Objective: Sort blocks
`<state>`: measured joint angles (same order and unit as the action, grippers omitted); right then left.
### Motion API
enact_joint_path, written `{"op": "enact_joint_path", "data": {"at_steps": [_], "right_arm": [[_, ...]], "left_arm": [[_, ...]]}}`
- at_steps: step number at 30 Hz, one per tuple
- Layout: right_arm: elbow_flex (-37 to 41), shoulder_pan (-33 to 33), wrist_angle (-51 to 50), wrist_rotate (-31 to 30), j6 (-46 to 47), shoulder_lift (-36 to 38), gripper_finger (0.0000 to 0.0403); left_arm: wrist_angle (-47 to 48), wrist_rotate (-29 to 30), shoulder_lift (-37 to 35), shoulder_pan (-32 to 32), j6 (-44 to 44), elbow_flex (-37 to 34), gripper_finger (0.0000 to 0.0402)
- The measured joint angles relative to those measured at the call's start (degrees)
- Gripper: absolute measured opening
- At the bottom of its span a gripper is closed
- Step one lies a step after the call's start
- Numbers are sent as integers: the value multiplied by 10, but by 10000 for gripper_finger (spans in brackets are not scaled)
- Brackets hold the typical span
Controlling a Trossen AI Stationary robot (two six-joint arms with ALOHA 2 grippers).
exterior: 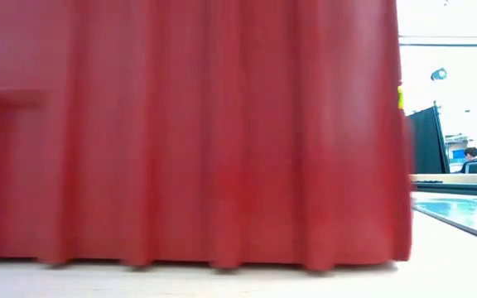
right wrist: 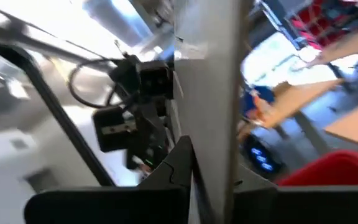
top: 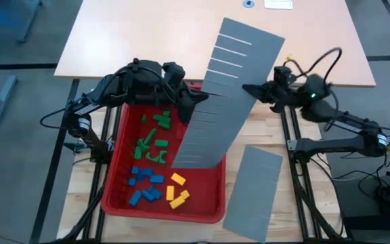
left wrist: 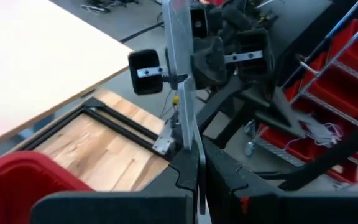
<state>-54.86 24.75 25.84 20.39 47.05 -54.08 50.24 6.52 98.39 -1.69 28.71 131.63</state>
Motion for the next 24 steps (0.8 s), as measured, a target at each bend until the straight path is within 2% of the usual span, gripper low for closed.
{"op": "enact_joint_path", "data": {"at_steps": [6, 10, 15, 24], "right_arm": [[-146, 0, -264, 0, -102, -3, 0], [-221, 0, -356, -3, -140, -14, 0], [-261, 0, -391, -11, -157, -21, 0], [-266, 0, -385, -15, -150, -35, 0]], "left_arm": [[-14, -12, 7, 0, 0, -1, 0], [-21, -17, 7, 0, -8, -2, 0], [-34, -25, 9, -5, -17, -4, 0], [-28, -27, 10, -7, -24, -5, 0]]}}
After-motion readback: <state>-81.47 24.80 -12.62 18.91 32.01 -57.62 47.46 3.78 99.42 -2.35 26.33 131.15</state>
